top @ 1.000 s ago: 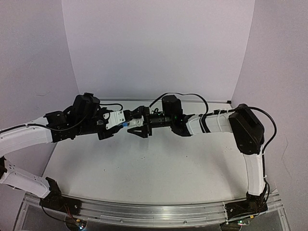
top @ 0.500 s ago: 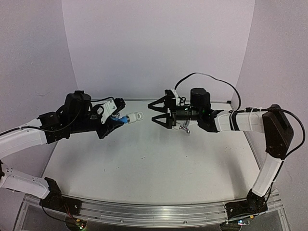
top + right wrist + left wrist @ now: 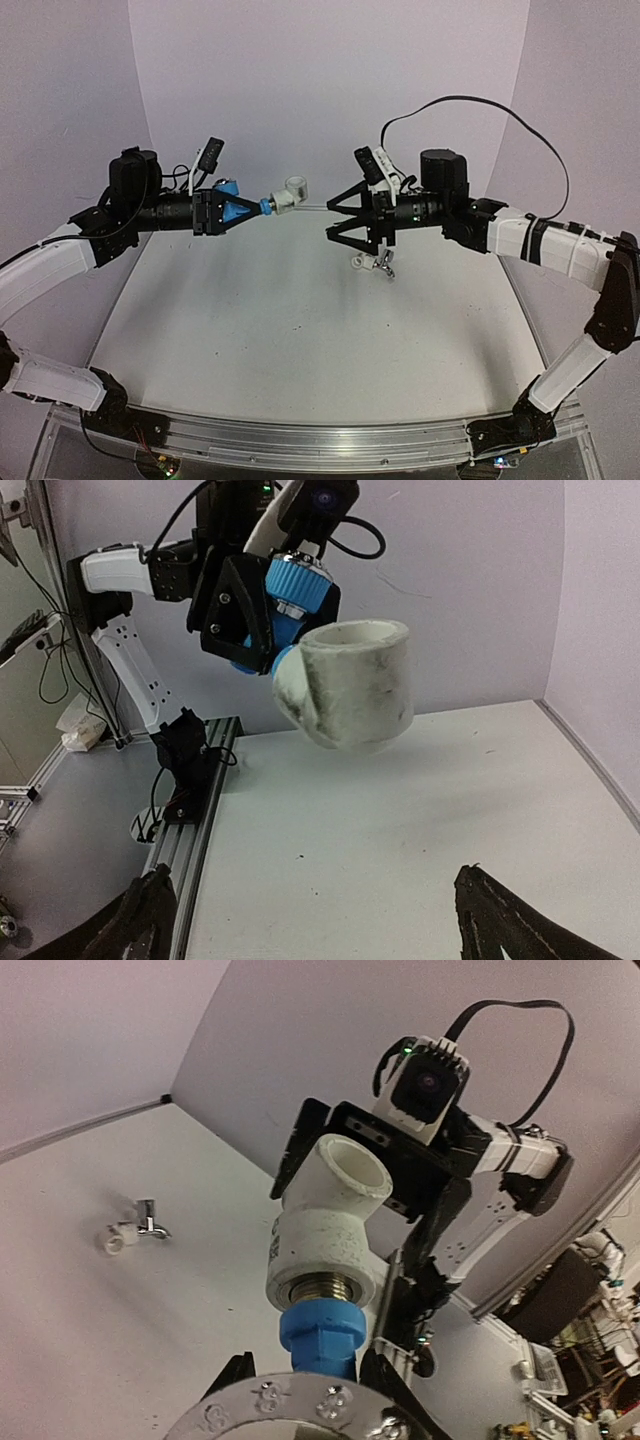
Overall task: Install the water faucets
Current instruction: Screw the adaptor onto the water faucet.
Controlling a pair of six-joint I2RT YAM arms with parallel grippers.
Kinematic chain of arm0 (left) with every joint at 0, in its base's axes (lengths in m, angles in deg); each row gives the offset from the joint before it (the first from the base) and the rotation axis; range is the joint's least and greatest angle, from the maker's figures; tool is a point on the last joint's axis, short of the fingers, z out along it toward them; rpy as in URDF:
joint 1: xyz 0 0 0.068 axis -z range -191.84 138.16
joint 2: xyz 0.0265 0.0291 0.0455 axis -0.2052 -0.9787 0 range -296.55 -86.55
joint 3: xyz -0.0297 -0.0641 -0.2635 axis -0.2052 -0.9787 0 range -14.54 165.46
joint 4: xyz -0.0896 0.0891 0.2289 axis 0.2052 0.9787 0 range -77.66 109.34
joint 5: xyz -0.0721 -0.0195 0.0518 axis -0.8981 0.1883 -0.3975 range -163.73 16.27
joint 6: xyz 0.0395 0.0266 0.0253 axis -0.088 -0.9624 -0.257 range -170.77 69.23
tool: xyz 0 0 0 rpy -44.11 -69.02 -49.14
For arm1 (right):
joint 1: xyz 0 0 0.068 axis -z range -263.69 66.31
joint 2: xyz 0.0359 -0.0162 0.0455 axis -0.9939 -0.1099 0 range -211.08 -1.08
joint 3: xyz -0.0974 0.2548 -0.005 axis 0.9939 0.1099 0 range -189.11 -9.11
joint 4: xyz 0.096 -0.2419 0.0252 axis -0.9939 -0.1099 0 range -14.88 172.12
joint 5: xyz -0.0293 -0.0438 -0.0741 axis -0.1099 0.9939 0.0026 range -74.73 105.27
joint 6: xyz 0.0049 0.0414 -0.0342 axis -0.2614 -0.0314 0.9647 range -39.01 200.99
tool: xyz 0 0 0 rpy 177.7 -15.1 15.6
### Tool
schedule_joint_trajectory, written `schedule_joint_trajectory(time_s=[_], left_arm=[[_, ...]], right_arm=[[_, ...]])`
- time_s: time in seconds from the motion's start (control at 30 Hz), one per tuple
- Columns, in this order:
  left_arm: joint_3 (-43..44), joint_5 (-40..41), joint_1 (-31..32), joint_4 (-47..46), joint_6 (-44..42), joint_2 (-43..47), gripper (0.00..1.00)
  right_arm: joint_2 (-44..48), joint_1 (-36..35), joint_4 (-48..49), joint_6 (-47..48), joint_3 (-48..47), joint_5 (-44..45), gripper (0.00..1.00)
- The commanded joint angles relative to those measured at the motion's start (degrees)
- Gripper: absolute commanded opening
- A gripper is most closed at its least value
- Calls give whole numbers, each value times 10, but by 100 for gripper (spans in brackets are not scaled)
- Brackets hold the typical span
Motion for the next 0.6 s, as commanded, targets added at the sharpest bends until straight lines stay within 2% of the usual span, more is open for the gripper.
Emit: schedule_joint_trajectory(time_s=[0.0,0.1,0.33,0.5,0.57], left_arm=[[37,-100,-1,-87,110,-17,0],[39,-107,-1,-87,114,-23,0],[35,-121,0,-88,99,-32,0],[30,-129,0,-88,89,-38,0],[29,-129,0,-89,87,-40,0]], right_arm=[[-37,-5,101,-23,-27,-57,97],[-63,-10,138,-91,-54,-89,94],[-107,-29,146,-154,-106,-117,84],[-128,-47,191,-225,-120,-133,76],[-133,-50,201,-249,-124,-130,68]])
